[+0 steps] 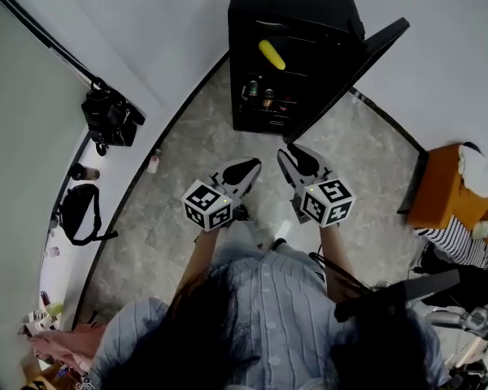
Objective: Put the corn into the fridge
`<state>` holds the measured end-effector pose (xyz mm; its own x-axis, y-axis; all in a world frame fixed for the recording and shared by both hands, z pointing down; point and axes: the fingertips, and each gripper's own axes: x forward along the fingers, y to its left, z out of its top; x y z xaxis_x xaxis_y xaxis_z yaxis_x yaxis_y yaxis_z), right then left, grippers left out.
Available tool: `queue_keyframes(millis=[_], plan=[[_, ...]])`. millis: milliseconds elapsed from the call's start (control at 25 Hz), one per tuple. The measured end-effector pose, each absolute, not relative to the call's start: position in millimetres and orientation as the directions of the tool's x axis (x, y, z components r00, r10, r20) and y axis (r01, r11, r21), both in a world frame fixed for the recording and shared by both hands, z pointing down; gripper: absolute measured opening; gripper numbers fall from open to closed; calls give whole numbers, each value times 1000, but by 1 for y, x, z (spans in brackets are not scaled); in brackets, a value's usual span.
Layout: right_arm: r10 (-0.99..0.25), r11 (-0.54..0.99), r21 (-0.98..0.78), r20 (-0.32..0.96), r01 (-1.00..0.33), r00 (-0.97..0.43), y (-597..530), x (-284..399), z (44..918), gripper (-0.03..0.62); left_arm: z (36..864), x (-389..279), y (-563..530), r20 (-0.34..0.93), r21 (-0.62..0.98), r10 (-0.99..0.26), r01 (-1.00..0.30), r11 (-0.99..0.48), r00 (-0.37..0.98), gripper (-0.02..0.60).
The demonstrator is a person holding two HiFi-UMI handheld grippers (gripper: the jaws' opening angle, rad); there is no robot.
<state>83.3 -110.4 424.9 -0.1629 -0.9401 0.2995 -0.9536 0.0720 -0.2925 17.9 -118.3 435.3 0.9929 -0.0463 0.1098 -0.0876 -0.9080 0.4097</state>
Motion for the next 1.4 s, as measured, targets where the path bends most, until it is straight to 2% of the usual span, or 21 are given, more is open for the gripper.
queue_keyframes(millis=[440, 840, 1400], plan=[[-944, 164, -308, 228, -937, -240, -44, 99, 407, 98, 403, 42, -65, 68, 363, -164, -177, -915, 984, 9], [-910, 274, -287, 231, -918, -344, 26, 96, 412, 74, 396, 53, 8, 62, 359, -228, -235, -903, 972, 8], [-882, 359, -312, 195, -879, -430, 98, 69, 409, 48, 395, 34, 88, 50, 365, -275, -274, -890, 960, 8]])
